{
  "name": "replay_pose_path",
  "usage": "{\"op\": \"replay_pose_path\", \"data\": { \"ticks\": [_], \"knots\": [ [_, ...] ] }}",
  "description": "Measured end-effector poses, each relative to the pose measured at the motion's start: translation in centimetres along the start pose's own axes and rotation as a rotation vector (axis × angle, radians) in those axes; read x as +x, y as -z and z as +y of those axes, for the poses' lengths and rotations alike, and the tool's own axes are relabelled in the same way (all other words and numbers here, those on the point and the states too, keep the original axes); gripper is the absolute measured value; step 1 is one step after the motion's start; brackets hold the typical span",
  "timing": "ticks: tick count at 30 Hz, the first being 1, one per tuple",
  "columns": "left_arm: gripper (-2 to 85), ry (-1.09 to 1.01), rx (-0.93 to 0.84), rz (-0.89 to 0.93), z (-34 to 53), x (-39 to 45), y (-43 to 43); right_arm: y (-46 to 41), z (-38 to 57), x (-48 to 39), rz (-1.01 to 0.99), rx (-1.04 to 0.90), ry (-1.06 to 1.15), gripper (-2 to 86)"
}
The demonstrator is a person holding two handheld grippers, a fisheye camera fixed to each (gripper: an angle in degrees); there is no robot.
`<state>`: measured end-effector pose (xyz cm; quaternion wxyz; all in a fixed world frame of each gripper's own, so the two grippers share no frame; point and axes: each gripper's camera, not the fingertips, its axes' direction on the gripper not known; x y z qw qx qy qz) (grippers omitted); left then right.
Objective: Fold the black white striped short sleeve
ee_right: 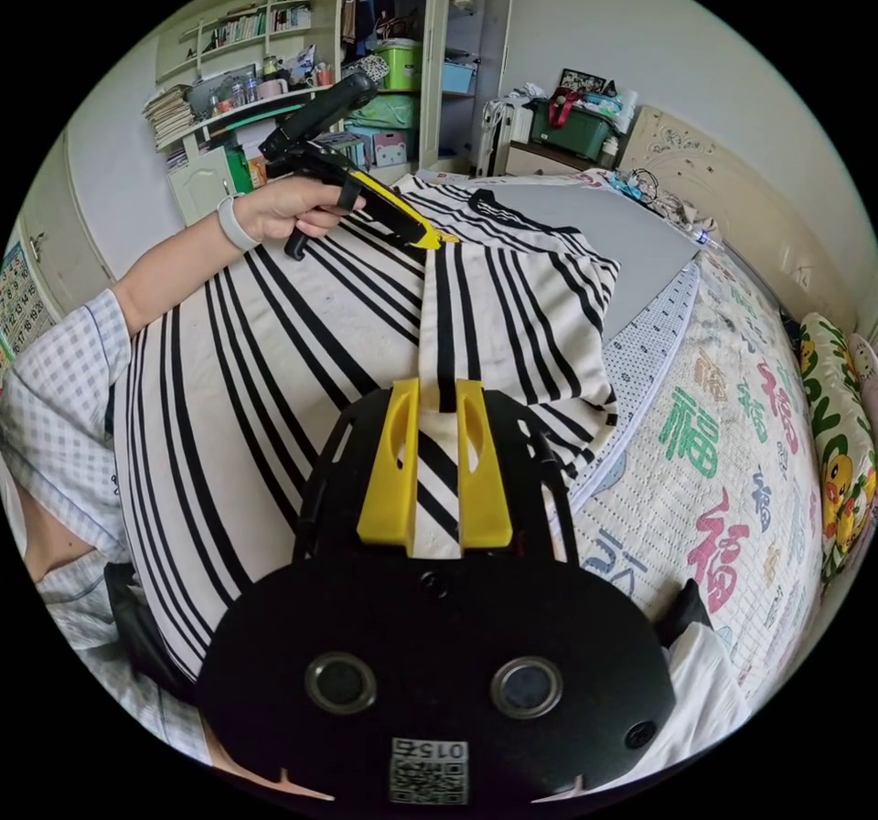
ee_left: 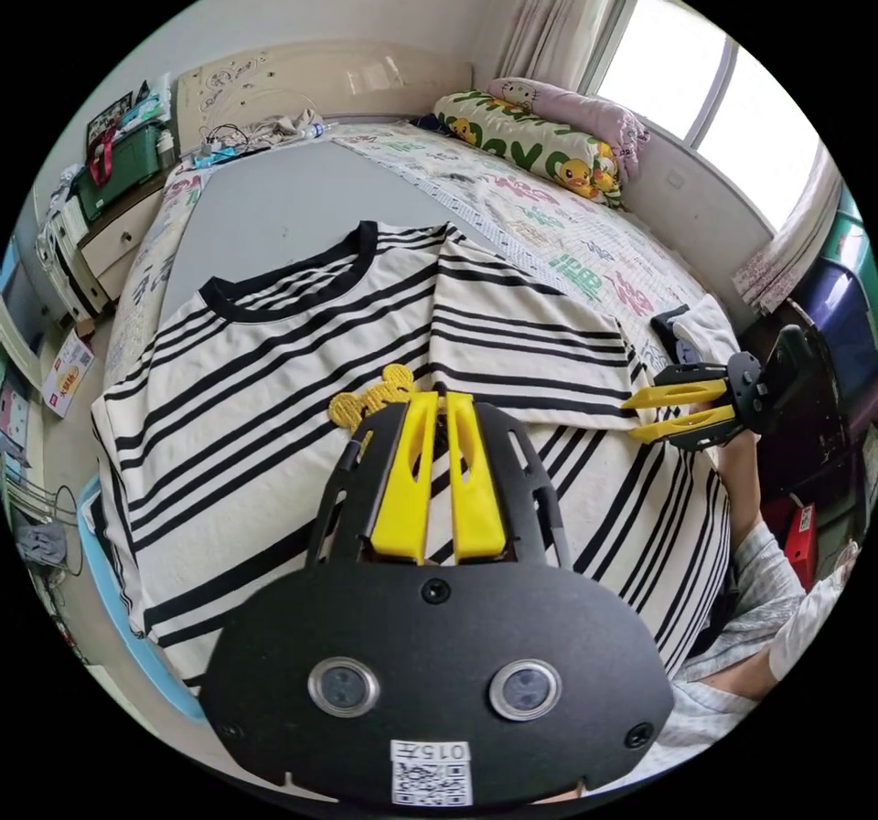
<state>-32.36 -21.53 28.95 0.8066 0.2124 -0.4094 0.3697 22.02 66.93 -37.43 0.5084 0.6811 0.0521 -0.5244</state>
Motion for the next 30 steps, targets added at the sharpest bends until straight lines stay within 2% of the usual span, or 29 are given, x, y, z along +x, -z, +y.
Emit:
{"op": "replay_pose_path", "data": {
  "ticks": [7,11,14,16,19,24,26,30],
  "knots": [
    [0.4,-0.057,0.045,-0.027,-0.4,3.7,-0.5,-0.2,-0.3,0.2,-0.044,0.028,0.006,5.2],
    [0.6,-0.073,-0.044,-0.076,-0.9,5.4,-4.4,-0.7,-0.8,-0.4,-0.039,0.018,0.049,5.2],
    [1.0,-0.081,0.002,-0.125,-1.2,7.5,-5.5,1.2,-0.5,1.1,-0.042,0.116,-0.019,6.1],
    [1.1,-0.16,0.071,-0.094,-1.2,11.1,-5.5,2.6,0.2,2.9,0.011,0.205,-0.131,5.7],
    [1.2,-0.354,0.098,0.069,-1.4,19.6,-8.4,2.5,0.8,4.6,0.161,0.257,-0.248,3.6],
    [1.1,-0.55,-0.005,0.112,-0.7,30.8,-18.0,-2.1,-2.0,5.2,0.226,0.139,-0.278,-0.1],
    [1.2,-0.576,-0.081,0.094,-0.7,32.9,-21.4,-3.7,-3.3,5.5,0.271,0.06,-0.292,-0.5],
    [1.4,-0.575,-0.074,0.074,0.8,34.6,-24.9,-5.3,-4.3,6.9,0.234,0.004,-0.354,-0.9]
  ]
}}
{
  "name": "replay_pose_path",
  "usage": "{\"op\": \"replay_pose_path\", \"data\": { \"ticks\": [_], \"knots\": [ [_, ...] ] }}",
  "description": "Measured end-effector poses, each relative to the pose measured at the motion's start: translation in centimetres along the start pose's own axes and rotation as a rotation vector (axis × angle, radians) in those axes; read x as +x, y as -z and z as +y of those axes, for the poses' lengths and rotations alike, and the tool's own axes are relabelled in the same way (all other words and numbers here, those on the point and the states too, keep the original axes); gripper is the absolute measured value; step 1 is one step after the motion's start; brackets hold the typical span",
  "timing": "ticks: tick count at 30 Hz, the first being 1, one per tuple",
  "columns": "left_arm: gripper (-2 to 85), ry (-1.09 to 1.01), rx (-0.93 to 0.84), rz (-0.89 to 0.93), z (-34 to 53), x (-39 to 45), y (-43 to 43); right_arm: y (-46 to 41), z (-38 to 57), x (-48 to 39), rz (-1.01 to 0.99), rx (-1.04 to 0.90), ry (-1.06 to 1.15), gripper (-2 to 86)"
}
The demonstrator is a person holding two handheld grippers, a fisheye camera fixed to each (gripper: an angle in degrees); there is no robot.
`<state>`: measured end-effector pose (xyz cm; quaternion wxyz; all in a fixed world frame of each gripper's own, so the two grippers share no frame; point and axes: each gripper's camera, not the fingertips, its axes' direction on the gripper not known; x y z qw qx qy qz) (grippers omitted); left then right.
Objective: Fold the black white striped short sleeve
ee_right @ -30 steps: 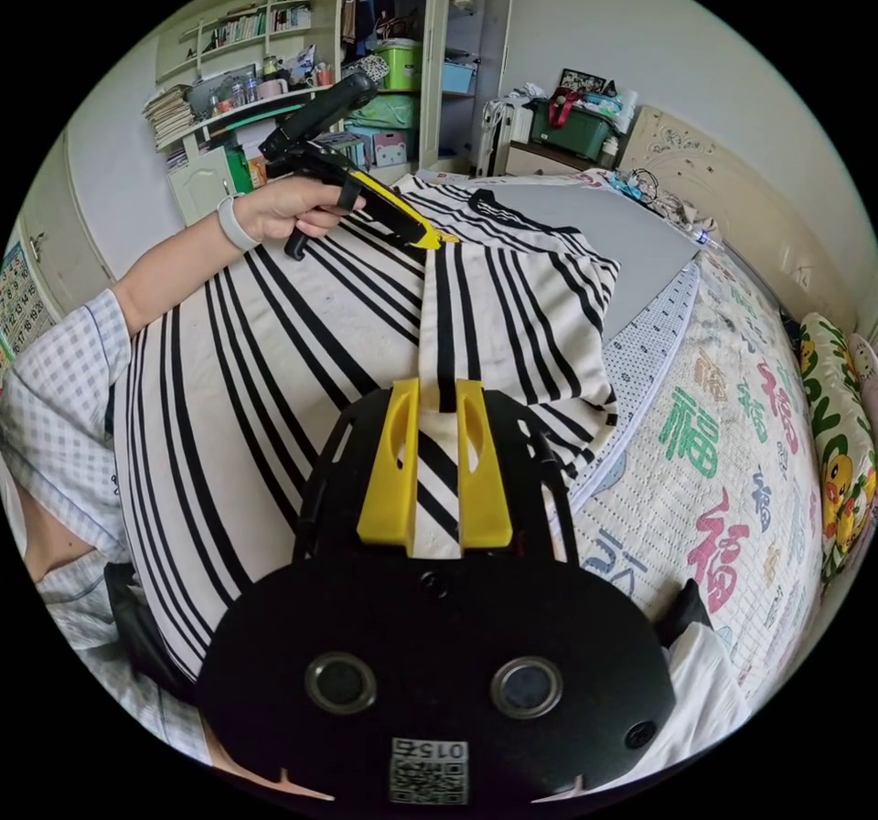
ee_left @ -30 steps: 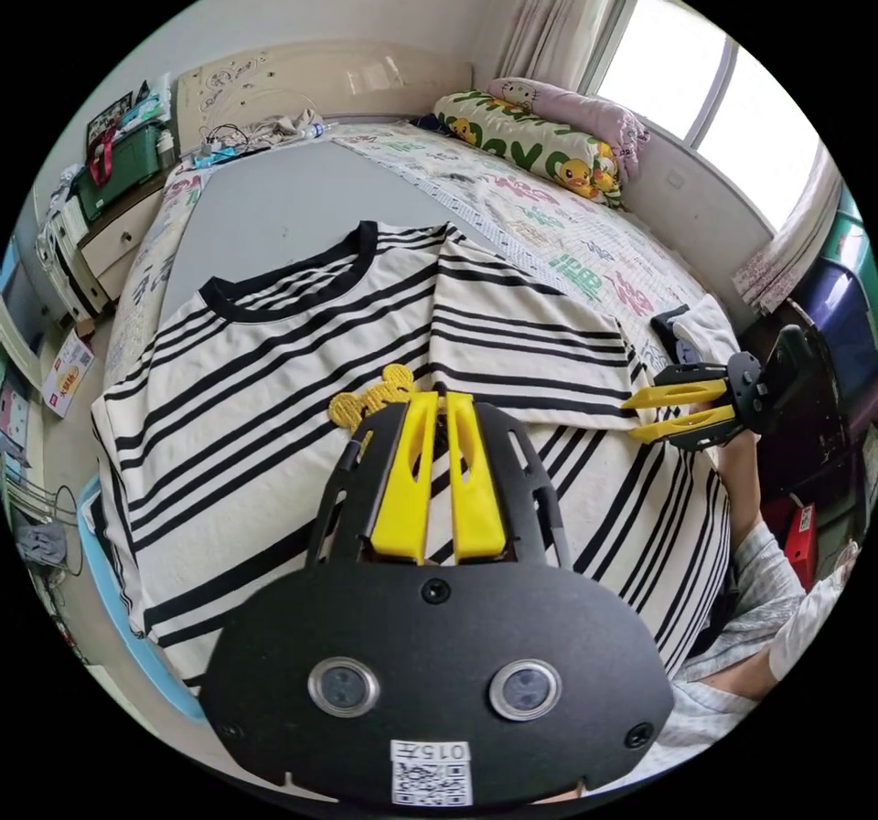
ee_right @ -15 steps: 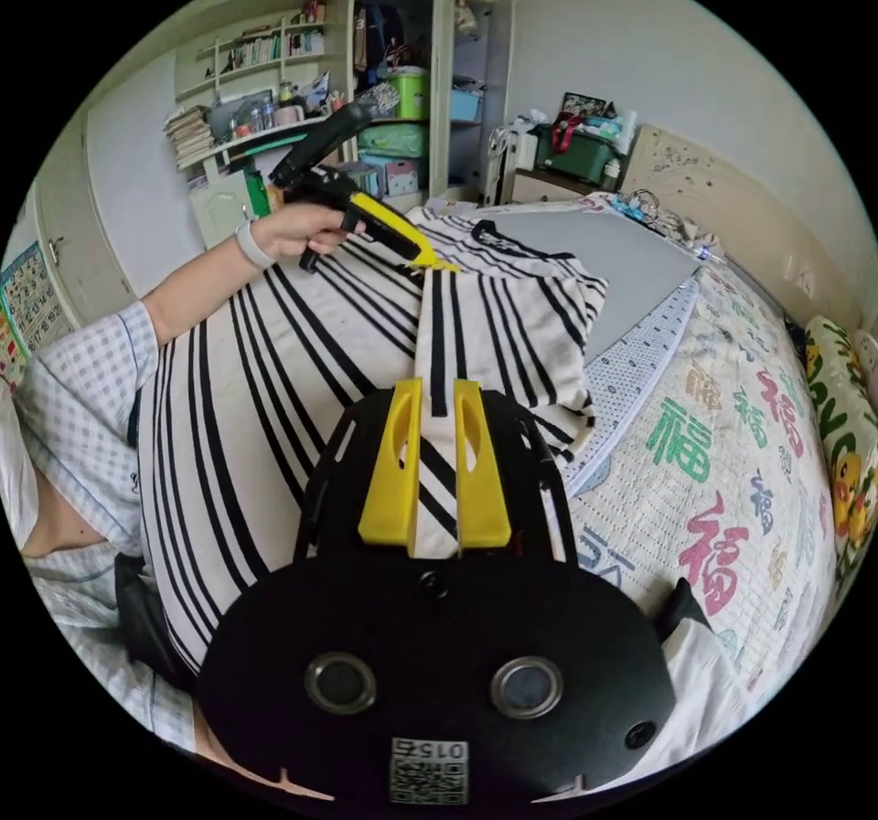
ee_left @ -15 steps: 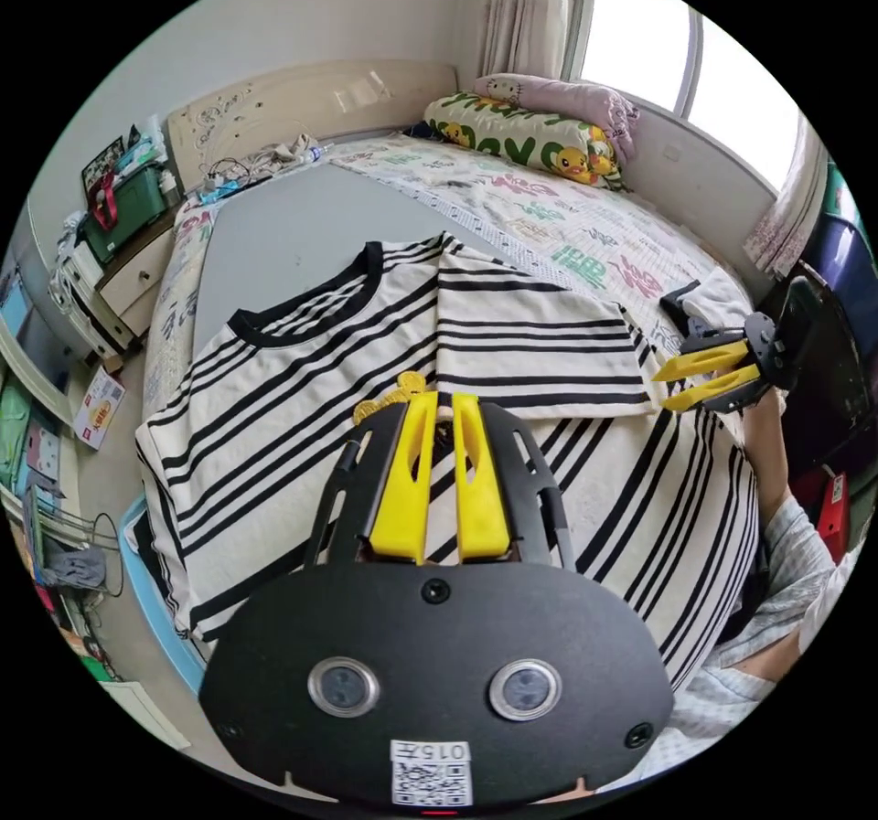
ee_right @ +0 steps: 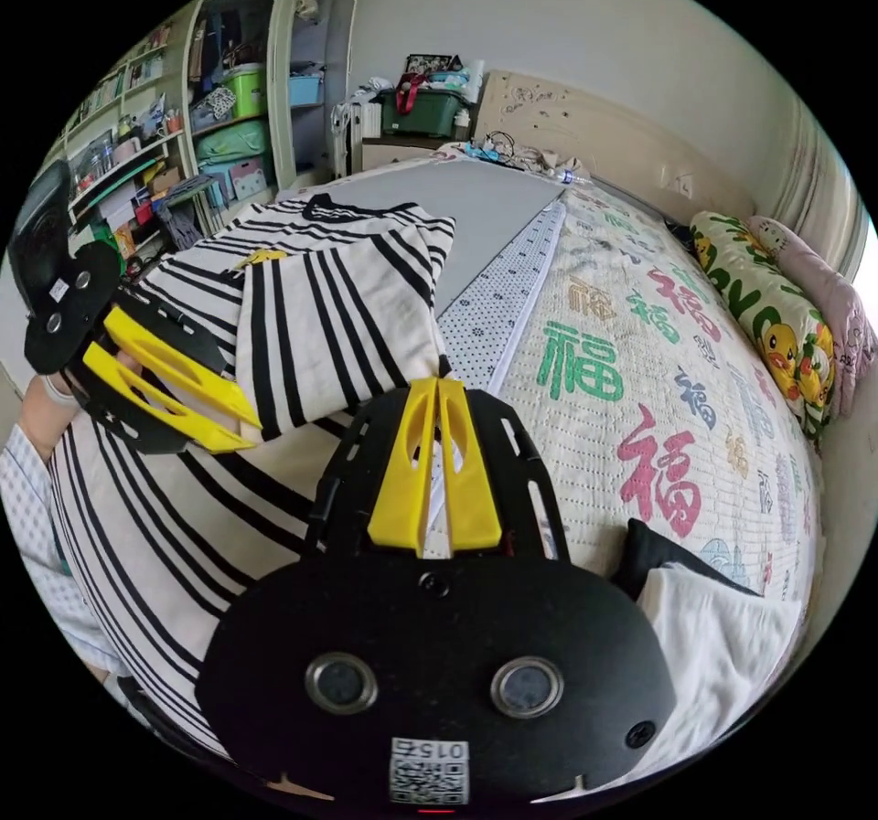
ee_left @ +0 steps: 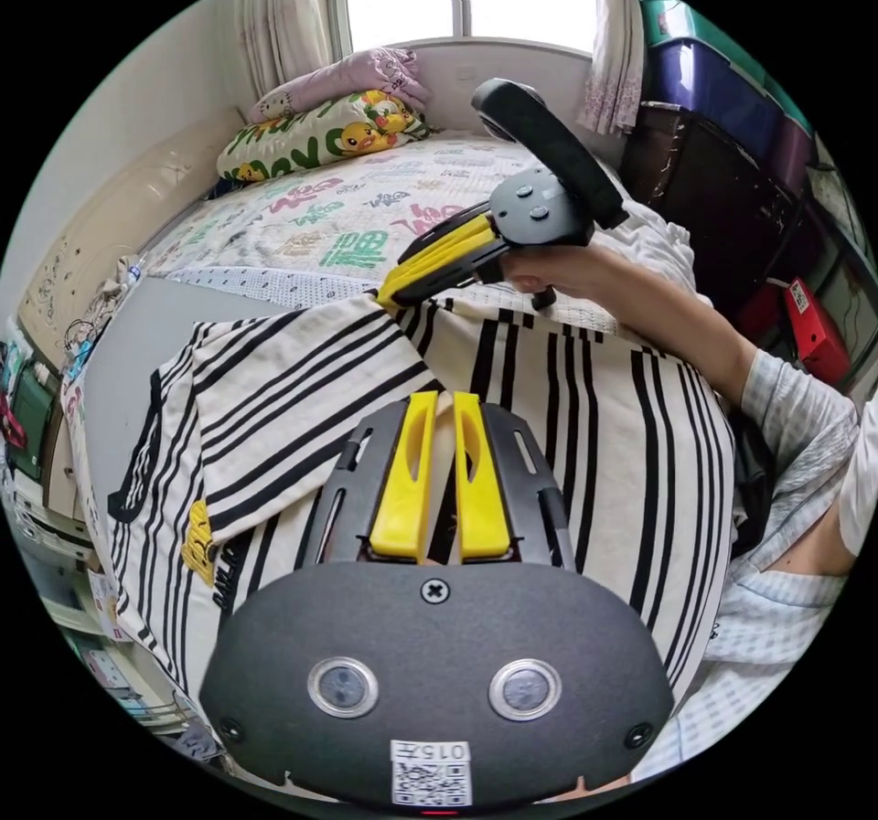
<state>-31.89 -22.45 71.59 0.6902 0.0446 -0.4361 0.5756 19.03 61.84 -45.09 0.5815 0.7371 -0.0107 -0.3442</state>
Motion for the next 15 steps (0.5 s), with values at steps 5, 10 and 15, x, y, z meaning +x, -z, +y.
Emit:
{"op": "replay_pose_path", "data": {
  "ticks": [5,10,15],
  "knots": [
    [1.6,0.012,0.001,0.029,1.4,1.6,-4.3,-0.6,-0.6,1.0,-0.073,0.005,-0.054,-0.9],
    [2.9,0.164,0.152,0.231,4.3,-2.1,-2.7,-0.1,-0.3,1.4,-0.107,0.08,-0.089,-0.5],
    [8.9,0.539,0.429,-0.063,25.3,-8.2,12.2,0.8,1.0,3.7,-0.256,0.228,-0.19,0.5]
  ]
}}
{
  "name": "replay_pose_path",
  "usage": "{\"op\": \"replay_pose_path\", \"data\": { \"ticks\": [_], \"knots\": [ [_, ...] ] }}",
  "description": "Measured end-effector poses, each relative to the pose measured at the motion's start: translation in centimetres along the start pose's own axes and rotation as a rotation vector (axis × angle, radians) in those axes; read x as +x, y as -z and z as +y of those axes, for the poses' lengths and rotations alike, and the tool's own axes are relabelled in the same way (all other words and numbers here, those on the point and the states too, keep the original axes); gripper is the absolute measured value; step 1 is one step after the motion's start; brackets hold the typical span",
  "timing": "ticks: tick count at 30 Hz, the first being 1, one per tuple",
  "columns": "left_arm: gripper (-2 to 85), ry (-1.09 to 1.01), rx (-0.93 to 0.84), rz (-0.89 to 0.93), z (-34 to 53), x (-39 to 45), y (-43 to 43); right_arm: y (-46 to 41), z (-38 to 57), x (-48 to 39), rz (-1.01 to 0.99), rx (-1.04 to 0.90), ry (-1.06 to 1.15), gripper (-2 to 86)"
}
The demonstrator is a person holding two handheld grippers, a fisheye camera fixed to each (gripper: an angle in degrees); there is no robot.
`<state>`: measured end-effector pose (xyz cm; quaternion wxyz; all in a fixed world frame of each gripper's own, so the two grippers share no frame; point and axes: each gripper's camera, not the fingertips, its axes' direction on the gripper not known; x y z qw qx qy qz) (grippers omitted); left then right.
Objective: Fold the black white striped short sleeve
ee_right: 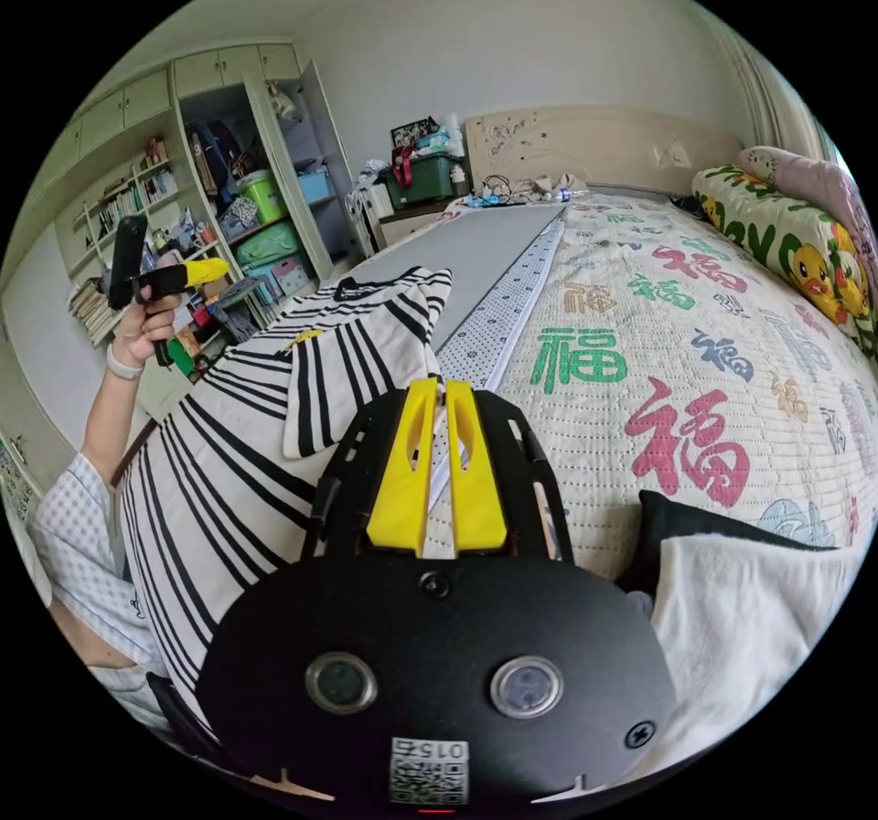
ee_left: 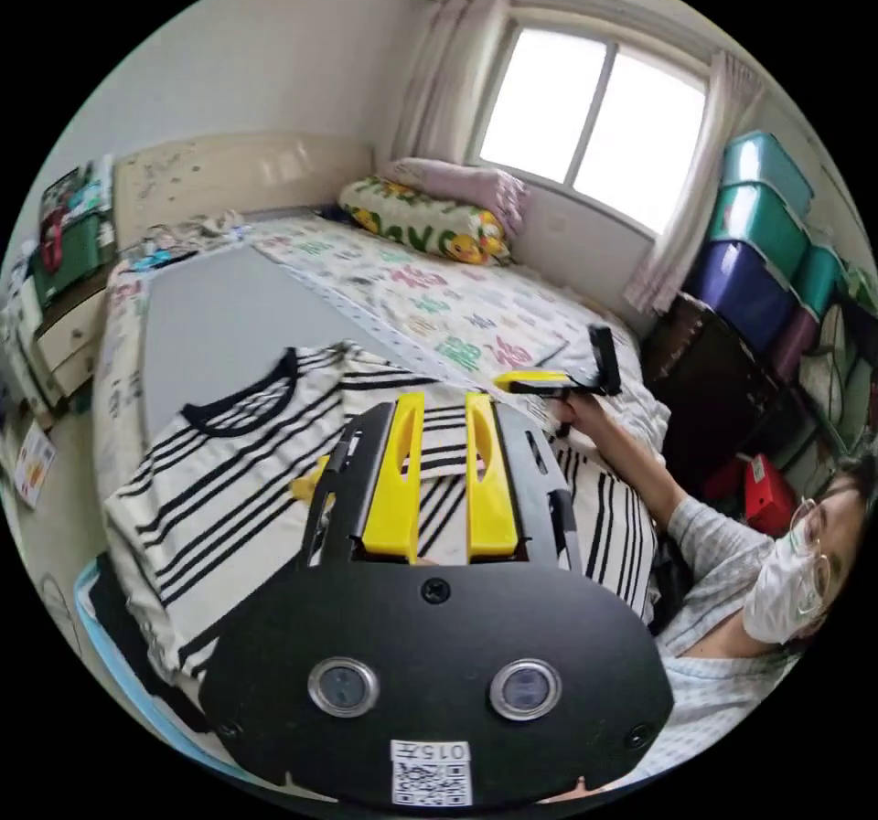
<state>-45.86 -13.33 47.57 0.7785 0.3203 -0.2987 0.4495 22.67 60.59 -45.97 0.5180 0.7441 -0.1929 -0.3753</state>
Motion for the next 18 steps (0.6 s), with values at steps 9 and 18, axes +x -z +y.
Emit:
{"op": "replay_pose_path", "data": {
  "ticks": [9,18],
  "knots": [
    [13.4,1.077,0.369,-0.093,47.5,-31.2,12.2,-5.8,-2.3,-2.9,0.19,-0.214,-0.002,3.4],
    [16.3,1.263,0.36,0.295,62.6,-35.2,2.2,-7.9,-9.4,-18.8,0.117,-0.126,0.215,5.1]
  ]
}}
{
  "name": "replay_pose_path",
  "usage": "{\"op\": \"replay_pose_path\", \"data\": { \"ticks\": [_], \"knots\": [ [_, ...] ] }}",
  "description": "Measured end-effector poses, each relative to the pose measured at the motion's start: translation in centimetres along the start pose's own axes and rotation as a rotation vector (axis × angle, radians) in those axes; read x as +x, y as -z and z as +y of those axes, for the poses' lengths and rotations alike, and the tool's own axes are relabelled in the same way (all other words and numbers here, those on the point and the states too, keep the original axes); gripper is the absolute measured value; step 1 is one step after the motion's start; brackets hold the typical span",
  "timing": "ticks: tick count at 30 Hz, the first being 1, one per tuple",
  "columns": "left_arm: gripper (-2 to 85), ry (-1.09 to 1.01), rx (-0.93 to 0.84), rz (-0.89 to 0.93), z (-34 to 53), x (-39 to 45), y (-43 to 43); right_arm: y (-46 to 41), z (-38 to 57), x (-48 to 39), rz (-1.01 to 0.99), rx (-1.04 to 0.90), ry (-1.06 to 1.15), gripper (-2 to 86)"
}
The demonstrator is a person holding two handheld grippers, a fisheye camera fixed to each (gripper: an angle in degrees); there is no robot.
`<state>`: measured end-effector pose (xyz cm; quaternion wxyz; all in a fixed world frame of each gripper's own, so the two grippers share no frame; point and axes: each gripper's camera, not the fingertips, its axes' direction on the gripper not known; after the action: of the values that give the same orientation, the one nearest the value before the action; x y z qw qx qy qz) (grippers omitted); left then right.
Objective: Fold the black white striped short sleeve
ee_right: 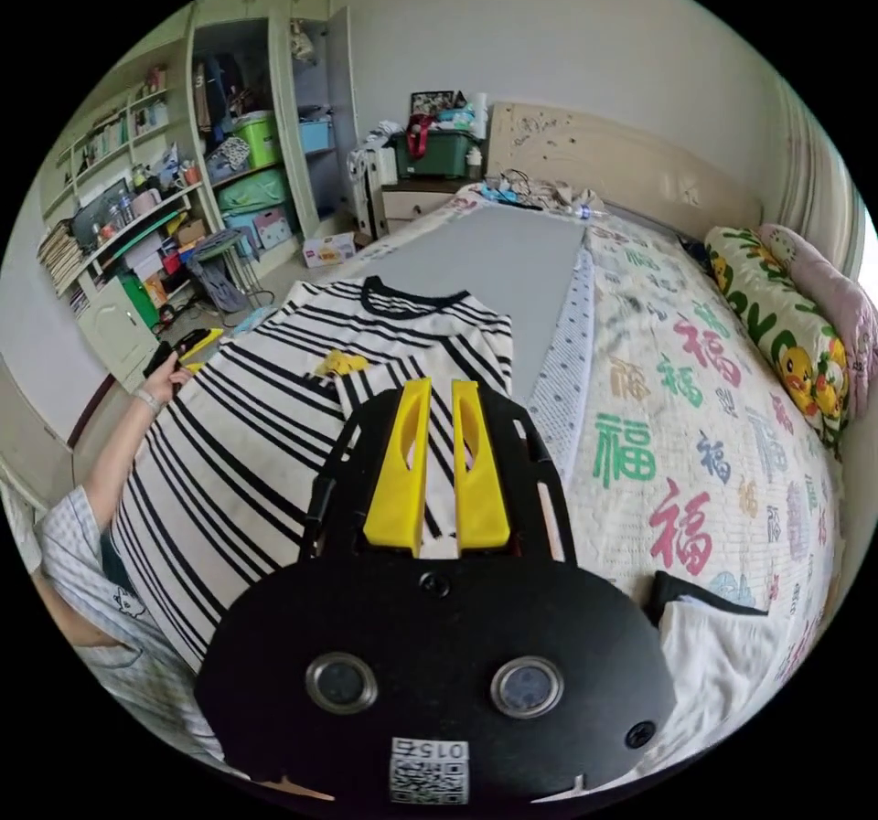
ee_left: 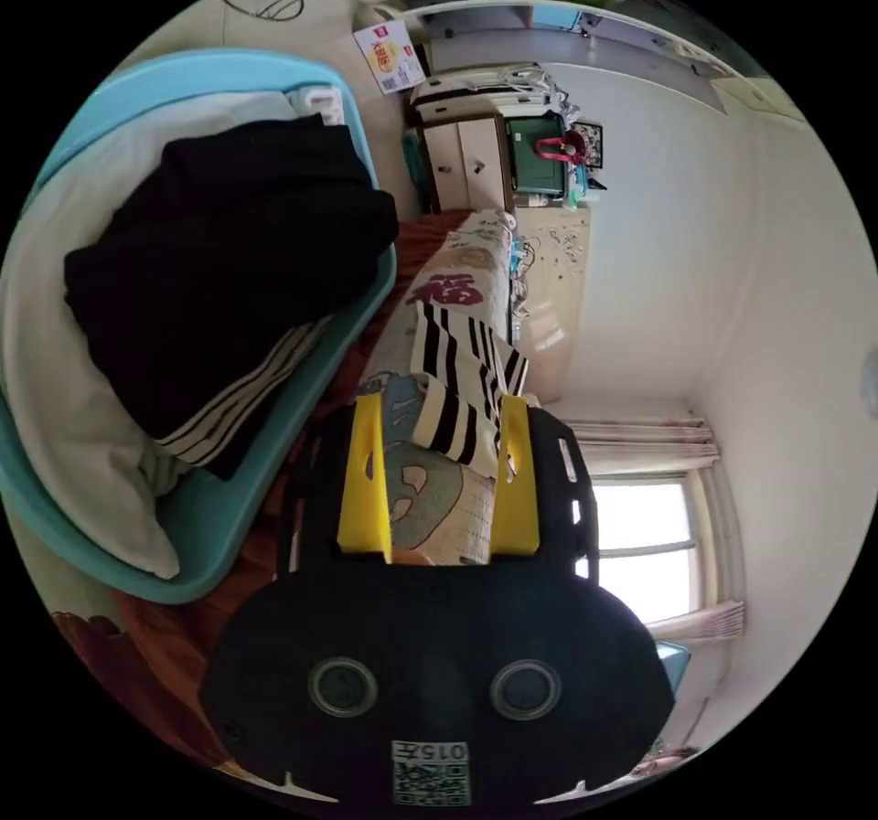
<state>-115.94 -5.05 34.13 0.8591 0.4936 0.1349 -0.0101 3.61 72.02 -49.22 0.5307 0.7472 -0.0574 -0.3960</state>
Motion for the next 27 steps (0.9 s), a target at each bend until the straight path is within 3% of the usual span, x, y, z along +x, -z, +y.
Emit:
{"op": "replay_pose_path", "data": {
  "ticks": [3,7,10,13,15,18,21,24,27],
  "knots": [
    [13.9,-0.033,-0.05,0.042,1.1,-0.6,-1.6,-3.7,-3.5,-7.0,-0.105,-0.018,0.11,5.6],
    [10.3,-0.178,-0.055,-0.046,2.5,3.4,-2.4,-8.0,-6.8,-14.6,-0.248,0.006,0.204,6.2],
    [6.0,-0.341,0.098,-0.128,4.9,8.6,-1.3,-11.0,-8.6,-19.2,-0.309,0.009,0.252,6.2],
    [3.1,-0.798,0.132,-0.207,10.1,19.4,-3.6,-12.5,-9.8,-21.4,-0.306,0.027,0.259,6.4],
    [2.2,-1.206,-0.089,-0.192,16.9,27.7,-9.3,-12.5,-10.6,-21.1,-0.244,0.094,0.211,6.5],
    [1.7,-1.494,-0.471,-0.313,24.8,31.9,-17.7,-12.6,-11.5,-18.8,-0.106,0.151,0.09,7.0],
    [1.5,-1.591,-0.625,-0.443,28.5,31.8,-22.1,-13.8,-12.1,-16.3,-0.129,0.129,-0.027,10.1],
    [1.5,-1.584,-0.629,-0.427,28.7,32.8,-22.8,-15.8,-12.5,-16.3,-0.253,0.044,-0.019,14.7],
    [1.6,-1.597,-0.636,-0.428,29.2,34.0,-23.2,-18.0,-13.4,-17.9,-0.242,-0.011,0.022,16.6]
  ]
}}
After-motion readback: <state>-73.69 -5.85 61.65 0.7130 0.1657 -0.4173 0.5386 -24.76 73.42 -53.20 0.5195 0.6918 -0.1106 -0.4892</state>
